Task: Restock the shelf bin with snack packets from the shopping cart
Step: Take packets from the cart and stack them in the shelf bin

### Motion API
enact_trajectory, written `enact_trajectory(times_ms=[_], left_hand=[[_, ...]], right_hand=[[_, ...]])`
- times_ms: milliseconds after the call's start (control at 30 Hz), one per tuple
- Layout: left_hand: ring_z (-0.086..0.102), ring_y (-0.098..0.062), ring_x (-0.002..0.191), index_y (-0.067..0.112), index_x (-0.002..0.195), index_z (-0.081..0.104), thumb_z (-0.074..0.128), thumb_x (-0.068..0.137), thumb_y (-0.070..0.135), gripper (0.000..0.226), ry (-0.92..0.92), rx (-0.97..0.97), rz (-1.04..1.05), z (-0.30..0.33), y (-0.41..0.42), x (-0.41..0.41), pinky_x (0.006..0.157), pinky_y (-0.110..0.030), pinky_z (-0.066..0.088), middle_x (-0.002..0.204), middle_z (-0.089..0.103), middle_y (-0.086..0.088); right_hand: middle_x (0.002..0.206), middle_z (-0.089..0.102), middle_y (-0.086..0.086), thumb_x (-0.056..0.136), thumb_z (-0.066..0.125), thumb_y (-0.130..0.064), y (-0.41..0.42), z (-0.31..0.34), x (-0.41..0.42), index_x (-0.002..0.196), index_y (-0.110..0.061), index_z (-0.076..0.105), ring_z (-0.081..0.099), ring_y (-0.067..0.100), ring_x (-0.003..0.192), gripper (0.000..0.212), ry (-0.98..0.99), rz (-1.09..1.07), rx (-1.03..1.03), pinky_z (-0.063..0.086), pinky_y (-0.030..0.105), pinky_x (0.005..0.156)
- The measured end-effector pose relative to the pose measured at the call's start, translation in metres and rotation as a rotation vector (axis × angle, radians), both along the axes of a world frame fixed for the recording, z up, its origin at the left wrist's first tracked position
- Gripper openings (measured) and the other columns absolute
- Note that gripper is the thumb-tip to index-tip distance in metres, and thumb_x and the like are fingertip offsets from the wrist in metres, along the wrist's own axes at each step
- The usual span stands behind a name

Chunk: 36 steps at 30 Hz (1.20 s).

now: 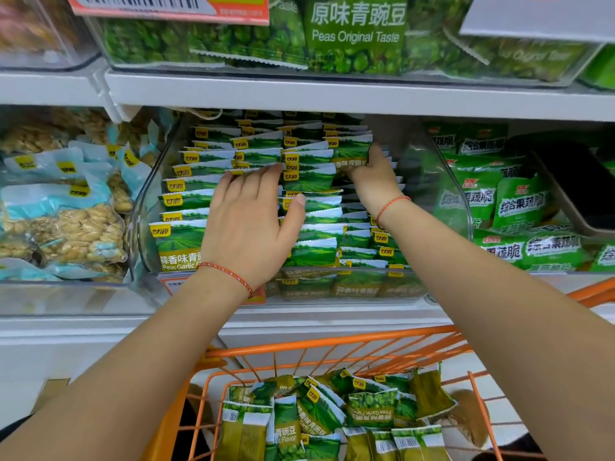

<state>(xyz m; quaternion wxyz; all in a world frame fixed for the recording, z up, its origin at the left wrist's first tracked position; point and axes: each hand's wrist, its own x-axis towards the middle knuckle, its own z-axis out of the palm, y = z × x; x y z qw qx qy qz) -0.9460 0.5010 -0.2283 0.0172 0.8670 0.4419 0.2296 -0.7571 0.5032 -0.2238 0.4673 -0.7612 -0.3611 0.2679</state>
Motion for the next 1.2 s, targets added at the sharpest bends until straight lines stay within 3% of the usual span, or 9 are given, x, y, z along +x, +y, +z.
enact_trajectory(times_ms=[133,267,367,433,533,600,733,933,1200], left_hand=[[0.051,-0.025,0.117,0.01,0.136,0.046,0.022,0.095,0.047,0.06,-0.005,0.0,-0.002,0.0,0.0,0.0,0.113,-0.04,0.021,0.125,0.059,-0.008],[0.052,-0.025,0.116,0.01,0.135,0.046,0.023,0.095,0.046,0.059,-0.007,0.003,-0.002,0.0,0.0,0.0,0.113,-0.04,0.021,0.124,0.06,-0.009],[0.052,-0.026,0.116,0.01,0.135,0.046,0.023,0.095,0.046,0.058,-0.005,0.002,0.002,0.0,0.0,0.0,0.112,-0.039,0.02,0.123,0.06,-0.009],[0.052,-0.025,0.115,0.011,0.136,0.046,0.024,0.095,0.046,0.058,0.0,0.001,0.003,0.0,-0.001,0.0,0.112,-0.039,0.02,0.121,0.061,-0.008],[0.053,-0.025,0.114,0.011,0.136,0.046,0.024,0.095,0.046,0.058,0.002,0.008,0.002,0.0,-0.001,0.0,0.112,-0.039,0.02,0.12,0.062,-0.008],[0.053,-0.025,0.114,0.011,0.135,0.046,0.024,0.096,0.046,0.058,-0.003,0.013,0.001,0.0,-0.002,0.0,0.112,-0.039,0.019,0.119,0.062,-0.008],[0.053,-0.026,0.114,0.011,0.135,0.047,0.024,0.095,0.045,0.057,-0.008,0.016,0.001,-0.001,-0.001,-0.001,0.112,-0.039,0.019,0.119,0.062,-0.008],[0.053,-0.026,0.113,0.01,0.134,0.049,0.025,0.095,0.045,0.057,-0.023,0.022,0.0,-0.002,0.0,0.0,0.112,-0.039,0.021,0.119,0.062,-0.008],[0.054,-0.026,0.113,0.011,0.134,0.048,0.025,0.095,0.045,0.057,-0.023,0.027,0.001,-0.001,-0.001,-0.001,0.112,-0.039,0.02,0.119,0.063,-0.009]], right_hand=[[0.116,0.05,0.005,0.089,0.051,-0.003,-0.007,0.0,-0.005,0.153,-0.024,0.005,0.054,0.022,0.083,0.082,-0.256,-0.055,0.043,0.045,0.03,0.069],[0.122,0.052,0.014,0.093,0.049,-0.01,-0.009,-0.005,-0.006,0.152,-0.023,0.008,0.054,0.026,0.079,0.073,-0.512,-0.007,-0.002,0.037,0.031,0.062],[0.093,0.053,0.011,0.094,0.047,-0.015,-0.006,-0.01,-0.001,0.153,-0.021,0.0,0.046,0.023,0.067,0.076,-0.553,0.047,-0.112,0.028,0.03,0.048],[0.09,0.054,0.013,0.093,0.047,-0.02,-0.006,-0.012,0.004,0.153,-0.021,-0.001,0.047,0.023,0.065,0.077,-0.566,0.067,-0.151,0.024,0.029,0.044],[0.133,0.048,0.016,0.094,0.046,-0.025,-0.009,-0.011,0.005,0.153,-0.022,0.002,0.051,0.031,0.108,0.074,-0.64,0.076,-0.153,0.043,0.035,0.058],[0.154,0.024,0.01,0.093,0.048,-0.021,-0.012,-0.01,0.0,0.152,-0.025,0.01,0.03,0.03,0.136,0.071,-0.749,0.041,-0.126,0.049,0.042,0.083],[0.146,0.035,0.012,0.085,0.054,-0.005,-0.013,-0.01,-0.005,0.142,-0.021,0.043,0.033,0.032,0.13,0.06,-0.927,0.023,-0.014,0.047,0.041,0.083],[0.156,0.022,0.001,0.09,0.051,-0.006,-0.011,-0.009,-0.002,0.151,-0.019,0.021,0.016,0.024,0.141,0.069,-0.984,0.165,-0.202,0.042,0.038,0.095],[0.16,0.009,-0.001,0.096,0.046,-0.015,-0.013,-0.011,0.0,0.153,-0.022,0.008,0.005,0.022,0.146,0.069,-1.027,0.237,-0.302,0.012,0.039,0.116]])
